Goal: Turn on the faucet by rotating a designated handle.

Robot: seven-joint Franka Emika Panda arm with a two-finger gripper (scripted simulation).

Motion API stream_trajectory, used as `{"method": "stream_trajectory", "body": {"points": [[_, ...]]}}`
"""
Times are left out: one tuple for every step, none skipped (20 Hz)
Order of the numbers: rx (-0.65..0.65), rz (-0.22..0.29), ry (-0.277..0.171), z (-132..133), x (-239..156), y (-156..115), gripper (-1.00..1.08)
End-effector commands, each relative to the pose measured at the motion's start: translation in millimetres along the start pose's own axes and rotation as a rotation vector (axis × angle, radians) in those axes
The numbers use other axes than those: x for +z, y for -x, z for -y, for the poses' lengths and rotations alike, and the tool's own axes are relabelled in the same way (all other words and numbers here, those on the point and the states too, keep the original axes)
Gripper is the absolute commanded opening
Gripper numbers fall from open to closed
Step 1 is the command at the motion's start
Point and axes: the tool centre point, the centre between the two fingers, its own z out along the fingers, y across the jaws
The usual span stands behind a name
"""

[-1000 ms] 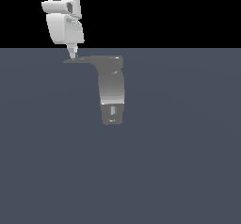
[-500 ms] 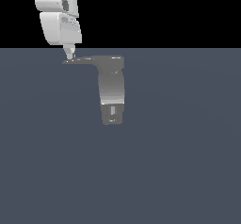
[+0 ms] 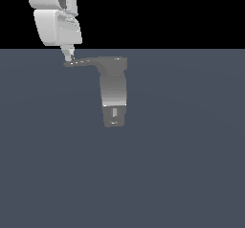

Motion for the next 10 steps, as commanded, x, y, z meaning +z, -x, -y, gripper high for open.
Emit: {"method": "stream_trajectory", "body": {"points": [[0.002, -0.005, 0.02, -12.3, 8.8, -2.6, -1.0], [0.003, -0.005, 0.021, -15.4, 9.1, -2.8, -1.0], [0.003, -0.005, 0.021, -18.4, 9.5, -2.9, -1.0], [0.003, -0.005, 0.022, -21.5, 9.8, -3.1, -1.0], [0.004, -0.006, 0.023, -24.6, 10.2, -3.3, -1.0], [0.004, -0.006, 0.023, -27.7, 10.5, -3.5, -1.0], [0.005, -0.006, 0.024, -30.9, 10.9, -3.6, -1.0], [0.005, -0.006, 0.024, -30.9, 10.9, -3.6, -1.0], [0.006, -0.001, -0.003, -21.3, -0.6, -2.8, -1.0], [0.006, -0.002, -0.002, -23.6, -0.3, -4.7, -1.0]]}}
